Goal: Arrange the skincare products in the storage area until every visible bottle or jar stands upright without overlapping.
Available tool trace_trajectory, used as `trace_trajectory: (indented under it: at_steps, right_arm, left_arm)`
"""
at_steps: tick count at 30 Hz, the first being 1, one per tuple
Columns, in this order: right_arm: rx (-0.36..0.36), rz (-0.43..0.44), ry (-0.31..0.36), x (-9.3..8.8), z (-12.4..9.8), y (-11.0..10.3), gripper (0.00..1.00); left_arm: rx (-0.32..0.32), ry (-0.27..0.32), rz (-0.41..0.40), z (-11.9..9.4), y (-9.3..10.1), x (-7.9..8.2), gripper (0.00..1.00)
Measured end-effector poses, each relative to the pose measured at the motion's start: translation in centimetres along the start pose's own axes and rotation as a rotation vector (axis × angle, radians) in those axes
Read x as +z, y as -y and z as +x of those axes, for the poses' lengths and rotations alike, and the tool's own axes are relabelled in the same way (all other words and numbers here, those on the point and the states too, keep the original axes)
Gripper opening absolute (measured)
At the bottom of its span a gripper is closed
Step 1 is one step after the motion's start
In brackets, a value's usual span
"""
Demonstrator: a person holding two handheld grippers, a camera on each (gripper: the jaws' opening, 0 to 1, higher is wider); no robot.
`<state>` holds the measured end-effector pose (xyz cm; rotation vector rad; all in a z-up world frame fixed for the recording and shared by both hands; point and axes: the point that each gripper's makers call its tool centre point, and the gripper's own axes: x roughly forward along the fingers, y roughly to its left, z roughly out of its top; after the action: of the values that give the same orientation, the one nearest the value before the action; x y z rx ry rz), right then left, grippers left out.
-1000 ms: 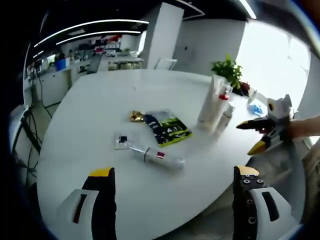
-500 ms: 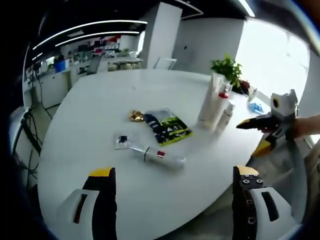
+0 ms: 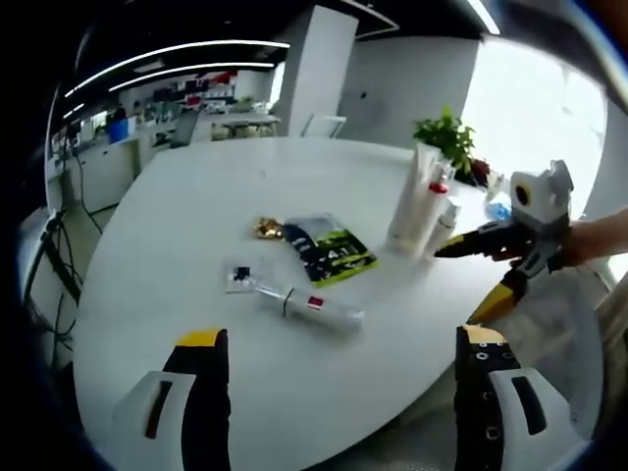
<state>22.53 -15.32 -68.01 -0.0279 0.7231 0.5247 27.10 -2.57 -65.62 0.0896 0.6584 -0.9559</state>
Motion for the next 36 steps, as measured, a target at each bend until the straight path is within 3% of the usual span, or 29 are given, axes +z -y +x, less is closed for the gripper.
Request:
trace_trajectory:
  at_steps: [14,22,27,36]
  right_arm:
    - [0.072,-0.099,-0.039,3.2,4.7,-1.3,0.67]
    - [0.087,-0.098,-0.083,3.4,7.6,-1.4,0.59]
    - [0.066,-0.116,-0.108,3.8,9.0,-1.4,0.49]
    - [0.096,-0.146,-0.142,3.9,11.2,-2.7,0.47]
  left_arm:
    - [0.008,0.018,-0.005,-0.2,-0.3,0.3,0.93]
    - [0.01,0.022,-0.014,-0.3,-0.4,0.4,0.93]
    - [0.004,0.012,-0.004,-0.2,-0.3,0.2,0.92]
    - [-0.016,-0.043,0.084,0.2,0.7,-0.7,0.92]
